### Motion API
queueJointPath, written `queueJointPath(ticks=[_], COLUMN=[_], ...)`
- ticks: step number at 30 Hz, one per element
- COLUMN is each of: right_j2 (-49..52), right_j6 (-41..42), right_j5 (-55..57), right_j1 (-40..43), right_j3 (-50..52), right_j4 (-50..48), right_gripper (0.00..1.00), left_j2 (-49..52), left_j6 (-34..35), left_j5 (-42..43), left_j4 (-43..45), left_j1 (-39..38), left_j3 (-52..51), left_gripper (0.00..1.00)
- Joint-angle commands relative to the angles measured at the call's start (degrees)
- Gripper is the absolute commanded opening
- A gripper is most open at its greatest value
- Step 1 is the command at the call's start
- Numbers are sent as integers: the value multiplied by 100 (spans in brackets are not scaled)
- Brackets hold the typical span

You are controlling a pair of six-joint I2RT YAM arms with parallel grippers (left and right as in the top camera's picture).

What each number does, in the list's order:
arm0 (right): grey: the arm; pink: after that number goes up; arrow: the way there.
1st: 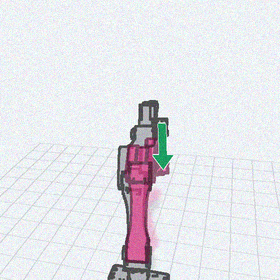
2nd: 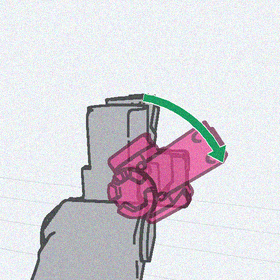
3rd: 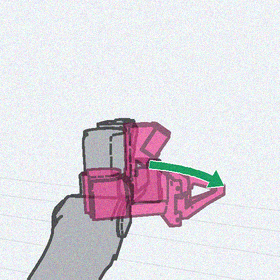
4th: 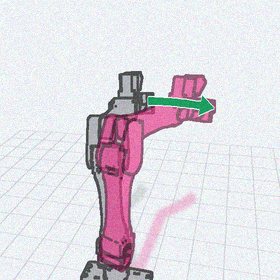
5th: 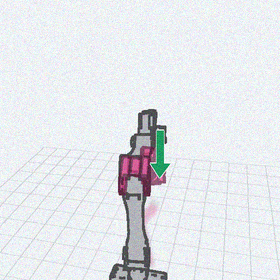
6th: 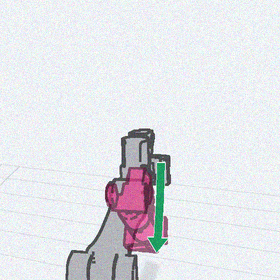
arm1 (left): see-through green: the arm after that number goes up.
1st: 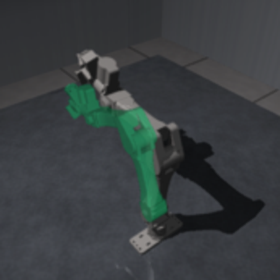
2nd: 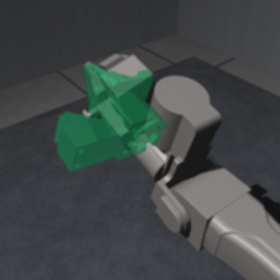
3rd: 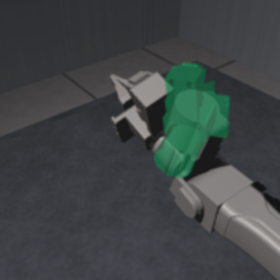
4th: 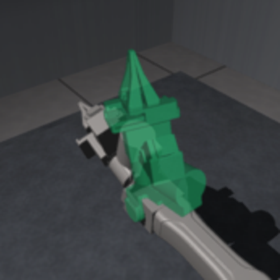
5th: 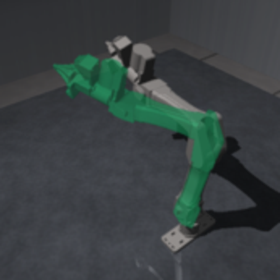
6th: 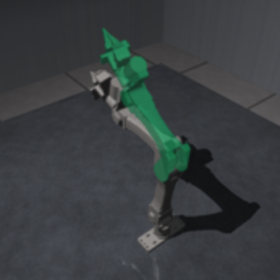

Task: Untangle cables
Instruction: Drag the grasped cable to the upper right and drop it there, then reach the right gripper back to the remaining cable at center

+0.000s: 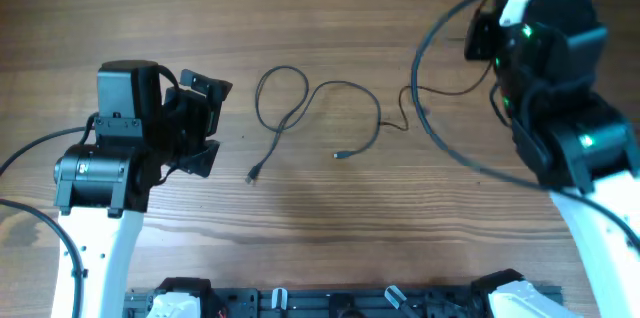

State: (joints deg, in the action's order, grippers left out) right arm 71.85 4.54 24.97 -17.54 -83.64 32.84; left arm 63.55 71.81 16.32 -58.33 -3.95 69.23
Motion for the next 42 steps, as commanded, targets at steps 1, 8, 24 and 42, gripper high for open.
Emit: queueJointPath(ticks=[1,8,24,42], right_j2=[625,1799,4439,4697], right_j6=[-179,-1810,-249,1655], right_j5=[2330,3091,-1526,-2511], right_j1=[164,1425,4371,4531], right_j3=[-13,-13,-15,-428], right_j4=[-398,-3969,-5486,-2538], right_gripper=[4,4,4,100], left_j2=[11,11,11,11], left_j6=[-109,-109,-109,-109], left_j5=[-57,-57,-57,-57], left_j4=[-4,-4,-4,-4], left_j1=[37,37,37,37], left_j3=[20,20,20,20], left_gripper=[100,100,100,100])
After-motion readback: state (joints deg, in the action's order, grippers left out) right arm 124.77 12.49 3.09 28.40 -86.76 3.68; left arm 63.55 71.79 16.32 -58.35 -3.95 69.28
